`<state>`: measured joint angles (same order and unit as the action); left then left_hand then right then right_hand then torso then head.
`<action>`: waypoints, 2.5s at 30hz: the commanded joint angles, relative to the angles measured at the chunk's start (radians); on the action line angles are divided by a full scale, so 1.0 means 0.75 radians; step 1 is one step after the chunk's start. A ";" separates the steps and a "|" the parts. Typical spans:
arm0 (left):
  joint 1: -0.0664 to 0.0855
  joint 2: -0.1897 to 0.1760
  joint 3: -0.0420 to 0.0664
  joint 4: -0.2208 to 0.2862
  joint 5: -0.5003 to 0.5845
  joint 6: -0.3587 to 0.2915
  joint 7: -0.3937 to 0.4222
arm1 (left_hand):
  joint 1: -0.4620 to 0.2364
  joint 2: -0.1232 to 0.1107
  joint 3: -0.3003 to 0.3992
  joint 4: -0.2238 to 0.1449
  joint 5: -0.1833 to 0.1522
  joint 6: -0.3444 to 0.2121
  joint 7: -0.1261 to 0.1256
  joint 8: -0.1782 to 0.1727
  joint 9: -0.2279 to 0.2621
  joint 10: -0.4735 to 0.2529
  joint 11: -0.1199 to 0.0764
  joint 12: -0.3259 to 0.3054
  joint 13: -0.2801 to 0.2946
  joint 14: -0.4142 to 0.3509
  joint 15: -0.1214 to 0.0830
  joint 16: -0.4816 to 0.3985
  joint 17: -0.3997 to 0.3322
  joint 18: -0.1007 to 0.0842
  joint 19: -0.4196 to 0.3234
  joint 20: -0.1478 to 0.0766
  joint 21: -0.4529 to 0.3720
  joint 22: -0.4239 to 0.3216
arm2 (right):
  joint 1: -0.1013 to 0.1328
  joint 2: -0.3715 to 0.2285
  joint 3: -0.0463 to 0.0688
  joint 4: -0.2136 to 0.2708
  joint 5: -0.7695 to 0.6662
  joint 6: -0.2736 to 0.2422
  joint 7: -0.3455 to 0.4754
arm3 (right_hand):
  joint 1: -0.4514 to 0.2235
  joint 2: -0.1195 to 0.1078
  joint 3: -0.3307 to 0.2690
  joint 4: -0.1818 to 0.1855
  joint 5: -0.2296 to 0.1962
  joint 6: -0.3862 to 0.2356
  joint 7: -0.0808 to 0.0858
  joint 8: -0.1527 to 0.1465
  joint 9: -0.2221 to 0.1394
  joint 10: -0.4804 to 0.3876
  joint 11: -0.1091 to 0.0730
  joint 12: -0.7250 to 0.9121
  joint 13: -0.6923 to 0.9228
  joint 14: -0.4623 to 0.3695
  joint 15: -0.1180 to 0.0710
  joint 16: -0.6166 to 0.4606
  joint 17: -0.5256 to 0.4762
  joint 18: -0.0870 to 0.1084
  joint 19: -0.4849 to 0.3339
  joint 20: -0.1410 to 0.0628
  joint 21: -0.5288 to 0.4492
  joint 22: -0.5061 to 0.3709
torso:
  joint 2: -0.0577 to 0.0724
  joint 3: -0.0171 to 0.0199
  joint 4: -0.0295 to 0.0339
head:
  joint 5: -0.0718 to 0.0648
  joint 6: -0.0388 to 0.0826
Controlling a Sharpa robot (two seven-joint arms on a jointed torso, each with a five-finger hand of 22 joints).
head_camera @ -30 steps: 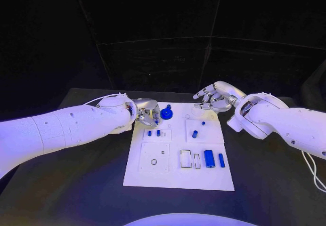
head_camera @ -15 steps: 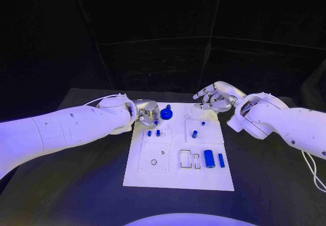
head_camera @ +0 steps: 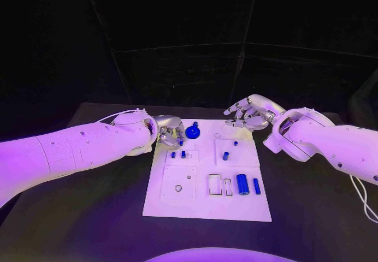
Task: Assemble the parts on the task board
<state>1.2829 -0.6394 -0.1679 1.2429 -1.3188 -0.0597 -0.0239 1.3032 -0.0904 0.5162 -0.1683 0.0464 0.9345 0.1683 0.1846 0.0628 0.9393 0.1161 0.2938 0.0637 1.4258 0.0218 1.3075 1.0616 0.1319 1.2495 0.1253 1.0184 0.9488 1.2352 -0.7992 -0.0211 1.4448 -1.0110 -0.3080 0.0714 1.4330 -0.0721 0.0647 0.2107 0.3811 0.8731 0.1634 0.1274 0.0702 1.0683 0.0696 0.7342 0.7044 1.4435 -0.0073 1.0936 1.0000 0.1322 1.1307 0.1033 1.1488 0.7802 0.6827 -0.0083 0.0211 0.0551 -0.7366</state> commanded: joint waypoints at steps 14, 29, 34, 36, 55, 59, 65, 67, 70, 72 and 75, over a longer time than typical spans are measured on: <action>0.001 -0.023 0.001 -0.008 0.012 -0.020 -0.005 | 0.002 -0.024 0.006 -0.005 0.002 -0.039 0.005 -0.032 0.000 -0.025 0.004 -0.019 0.000 -0.010 0.009 -0.018 -0.030 0.024 -0.026 0.004 -0.039 -0.037 | 0.003 -0.003 0.000 -0.021 -0.022 0.028 -0.035 | 0.031 -0.006 0.026 0.012 -0.011 0.005 0.002 0.029 0.004 -0.051 0.006 -0.089 -0.085 -0.049 0.004 -0.133 -0.115 0.048 -0.090 0.001 -0.113 -0.155 | 0.000 -0.0017 -0.0004 | -0.003 0.002; 0.003 -0.199 0.003 0.108 1.189 -0.372 0.474 | -0.055 0.018 0.024 0.050 0.004 0.045 0.029 0.007 0.009 0.072 0.005 0.025 0.006 -0.186 0.012 -0.276 -0.416 0.070 -0.190 0.008 -0.298 -0.273 | -0.022 -0.009 -0.001 -0.055 -0.750 0.138 -0.229 | 0.155 -0.039 0.212 -0.058 -0.232 0.167 -0.019 0.061 0.000 -0.088 0.019 -0.578 -0.542 -0.019 0.009 -0.269 -0.228 0.047 -0.046 -0.002 -0.140 -0.170 | -0.001 -0.0038 0.0016 | -0.093 0.020; 0.000 -0.238 0.002 0.170 1.604 -0.288 0.645 | -0.065 0.043 0.008 0.070 0.004 0.062 0.022 0.026 0.013 0.108 -0.004 0.060 0.016 -0.285 0.009 -0.410 -0.599 0.070 -0.226 0.008 -0.350 -0.304 | -0.040 0.000 -0.001 -0.060 -0.888 0.140 -0.270 | 0.137 -0.064 0.254 -0.063 -0.249 0.174 -0.019 0.031 -0.004 -0.084 0.027 -0.652 -0.644 0.001 0.017 -0.247 -0.203 0.042 -0.024 -0.001 -0.117 -0.135 | -0.001 -0.0032 0.0044 | -0.129 0.029; -0.002 -0.248 0.002 0.194 1.692 -0.261 0.684 | -0.068 0.045 -0.007 0.074 0.004 0.063 0.019 0.033 0.013 0.109 -0.006 0.068 0.017 -0.304 0.008 -0.437 -0.634 0.070 -0.232 0.007 -0.366 -0.314 | -0.048 0.003 -0.001 -0.060 -0.922 0.148 -0.277 | 0.130 -0.074 0.268 -0.069 -0.251 0.174 -0.017 0.018 -0.004 -0.077 0.029 -0.670 -0.678 0.007 0.019 -0.237 -0.193 0.040 -0.018 -0.002 -0.109 -0.124 | -0.002 -0.0040 0.0017 | -0.138 0.034; -0.009 -0.269 0.001 0.209 1.808 -0.234 0.734 | -0.091 0.042 -0.080 0.095 0.003 0.049 0.022 0.047 0.011 0.096 -0.003 0.088 0.019 -0.316 0.012 -0.460 -0.664 0.069 -0.233 0.011 -0.414 -0.348 | -0.091 0.025 -0.002 -0.032 -0.996 0.220 -0.271 | 0.120 -0.085 0.320 -0.096 -0.251 0.175 -0.008 -0.020 -0.004 -0.058 0.039 -0.711 -0.768 0.015 0.024 -0.225 -0.180 0.038 -0.011 0.001 -0.096 -0.108 | 0.001 -0.0022 -0.0015 | -0.121 0.032; -0.010 -0.269 0.001 0.206 1.809 -0.242 0.739 | -0.098 0.042 -0.104 0.103 0.003 0.039 0.025 0.047 0.009 0.089 0.000 0.093 0.019 -0.315 0.014 -0.462 -0.669 0.068 -0.228 0.013 -0.424 -0.357 | -0.094 0.030 -0.002 -0.030 -0.994 0.218 -0.263 | 0.122 -0.084 0.333 -0.104 -0.252 0.178 -0.007 -0.025 -0.003 -0.052 0.040 -0.716 -0.781 0.015 0.025 -0.223 -0.178 0.037 -0.010 0.002 -0.093 -0.105 | 0.001 -0.0018 0.0005 | -0.124 0.031; -0.010 -0.267 0.001 0.203 1.809 -0.254 0.745 | -0.096 0.043 -0.119 0.105 0.003 0.033 0.026 0.048 0.009 0.084 0.001 0.095 0.019 -0.314 0.015 -0.462 -0.673 0.069 -0.224 0.014 -0.431 -0.363 | -0.097 0.040 -0.002 -0.036 -0.987 0.224 -0.256 | 0.123 -0.083 0.358 -0.117 -0.259 0.184 -0.003 -0.032 -0.003 -0.042 0.042 -0.723 -0.803 0.016 0.025 -0.220 -0.175 0.037 -0.010 0.003 -0.089 -0.101 | 0.001 -0.0024 0.0013 | -0.124 0.028; -0.010 -0.267 0.001 0.202 1.809 -0.255 0.745 | -0.093 0.045 -0.125 0.106 0.003 0.030 0.027 0.049 0.009 0.080 0.001 0.097 0.019 -0.314 0.016 -0.463 -0.675 0.069 -0.222 0.014 -0.435 -0.366 | -0.098 0.044 -0.002 -0.038 -0.983 0.227 -0.254 | 0.122 -0.081 0.370 -0.122 -0.264 0.187 -0.001 -0.035 -0.003 -0.037 0.043 -0.725 -0.812 0.016 0.026 -0.218 -0.173 0.037 -0.010 0.003 -0.087 -0.099 | 0.001 -0.0022 0.0006 | -0.124 0.027; -0.010 -0.266 0.001 0.201 1.809 -0.254 0.744 | -0.093 0.045 -0.125 0.106 0.003 0.030 0.027 0.049 0.009 0.080 0.001 0.097 0.019 -0.314 0.016 -0.463 -0.675 0.069 -0.222 0.014 -0.435 -0.366 | -0.101 0.051 -0.002 -0.043 -0.980 0.234 -0.252 | 0.123 -0.076 0.394 -0.131 -0.277 0.196 0.000 -0.038 -0.002 -0.021 0.043 -0.725 -0.825 0.023 0.025 -0.192 -0.147 0.032 0.005 0.003 -0.067 -0.069 | 0.002 -0.0016 0.0007 | -0.125 0.026; -0.010 -0.266 0.001 0.201 1.809 -0.252 0.743 | -0.093 0.045 -0.125 0.106 0.003 0.030 0.027 0.049 0.009 0.080 0.001 0.097 0.019 -0.314 0.016 -0.463 -0.675 0.069 -0.222 0.014 -0.435 -0.366 | -0.102 0.054 -0.002 -0.046 -0.979 0.239 -0.253 | 0.121 -0.069 0.414 -0.138 -0.285 0.210 -0.002 -0.036 0.000 0.002 0.039 -0.721 -0.832 0.034 0.024 -0.159 -0.116 0.024 0.030 0.002 -0.035 -0.020 | 0.001 -0.0019 0.0005 | -0.126 0.024; -0.011 -0.265 0.001 0.200 1.809 -0.250 0.741 | -0.091 0.048 -0.133 0.107 0.003 0.028 0.028 0.050 0.009 0.077 0.002 0.099 0.019 -0.315 0.016 -0.463 -0.677 0.068 -0.220 0.015 -0.440 -0.370 | -0.104 0.057 -0.002 -0.048 -0.980 0.248 -0.257 | 0.115 -0.062 0.440 -0.148 -0.291 0.244 -0.012 -0.025 0.005 0.043 0.029 -0.713 -0.838 0.045 0.018 -0.125 -0.084 0.013 0.066 0.000 0.010 0.049 | 0.001 -0.0022 0.0004 | -0.127 0.024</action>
<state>1.2738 -0.8396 -0.1678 1.3927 0.0301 -0.2502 0.5116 1.2375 -0.0589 0.4221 -0.0855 0.0464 0.9628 0.1889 0.2177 0.0704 1.0041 0.1162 0.3647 0.0769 1.1920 0.0304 0.9661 0.5547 0.1697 1.0823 0.1322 0.6902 0.6722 1.1579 -0.7570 -0.0215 1.4093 -1.7425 -0.1436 -0.1253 1.5223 -0.1250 0.3911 0.1000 0.1688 1.0522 0.1557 0.1041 0.0733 1.0961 0.0927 0.1951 0.0766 1.4635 0.0087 0.9962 0.9338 0.1620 1.1763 0.1034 1.1520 0.8101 0.6836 -0.0098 0.0214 -0.0395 -0.7184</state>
